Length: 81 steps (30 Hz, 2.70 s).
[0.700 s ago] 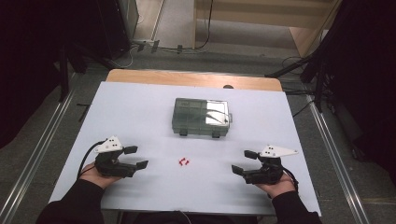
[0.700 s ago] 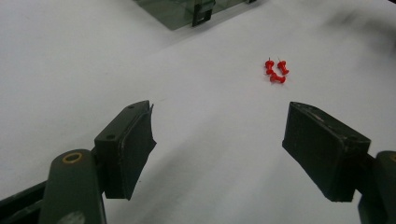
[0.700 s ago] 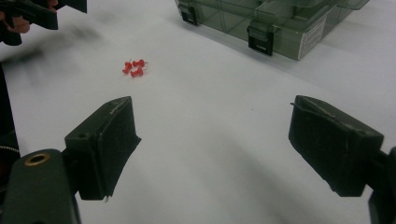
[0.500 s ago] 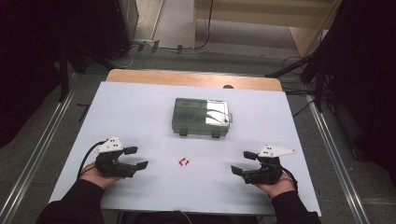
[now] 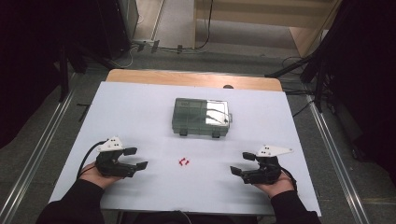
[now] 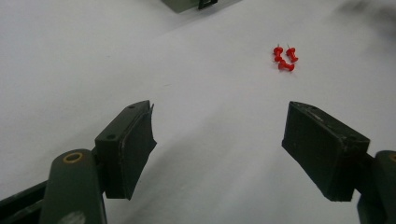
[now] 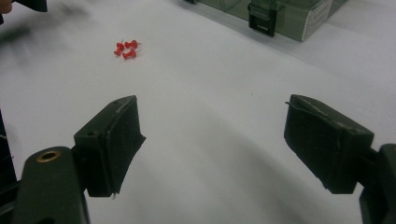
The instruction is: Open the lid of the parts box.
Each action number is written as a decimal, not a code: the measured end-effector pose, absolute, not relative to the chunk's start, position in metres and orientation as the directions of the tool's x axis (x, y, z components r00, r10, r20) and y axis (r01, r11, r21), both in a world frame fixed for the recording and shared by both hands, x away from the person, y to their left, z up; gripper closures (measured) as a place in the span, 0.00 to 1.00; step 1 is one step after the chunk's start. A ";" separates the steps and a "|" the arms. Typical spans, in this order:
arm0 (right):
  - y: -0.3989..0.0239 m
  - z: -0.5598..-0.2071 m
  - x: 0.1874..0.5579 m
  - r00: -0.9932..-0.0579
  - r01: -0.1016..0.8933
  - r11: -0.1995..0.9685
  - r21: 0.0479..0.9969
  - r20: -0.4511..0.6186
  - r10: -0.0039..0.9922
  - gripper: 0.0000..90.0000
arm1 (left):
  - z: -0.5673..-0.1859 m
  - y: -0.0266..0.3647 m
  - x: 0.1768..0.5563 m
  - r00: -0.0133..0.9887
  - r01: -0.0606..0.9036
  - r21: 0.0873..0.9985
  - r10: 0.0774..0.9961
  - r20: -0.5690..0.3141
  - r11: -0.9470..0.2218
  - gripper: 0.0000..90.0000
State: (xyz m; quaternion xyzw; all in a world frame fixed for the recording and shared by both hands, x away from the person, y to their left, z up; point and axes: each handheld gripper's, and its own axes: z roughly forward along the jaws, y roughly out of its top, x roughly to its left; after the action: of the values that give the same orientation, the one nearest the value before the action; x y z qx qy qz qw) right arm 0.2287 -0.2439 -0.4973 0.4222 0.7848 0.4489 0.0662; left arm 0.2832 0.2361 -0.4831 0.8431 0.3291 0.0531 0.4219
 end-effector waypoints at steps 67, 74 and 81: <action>-0.237 -0.494 0.254 -0.590 0.610 0.206 0.765 0.264 0.763 0.29 | -0.486 0.238 0.281 0.761 0.532 0.738 0.616 -0.202 -0.415 0.26; -0.233 -0.495 0.262 -0.582 0.613 0.204 0.764 0.261 0.770 0.31 | -0.487 0.235 0.284 0.761 0.534 0.736 0.615 -0.204 -0.417 0.26; -0.228 -0.496 0.268 -0.580 0.618 0.208 0.758 0.260 0.772 0.32 | -0.487 0.233 0.285 0.763 0.535 0.734 0.613 -0.207 -0.419 0.26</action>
State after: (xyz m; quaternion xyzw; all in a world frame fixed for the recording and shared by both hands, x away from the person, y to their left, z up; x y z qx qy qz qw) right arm 0.2680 -0.2280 -0.4957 0.4499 0.7722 0.4400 0.0877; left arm 0.2848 0.2334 -0.4867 0.8409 0.3413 0.0464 0.4174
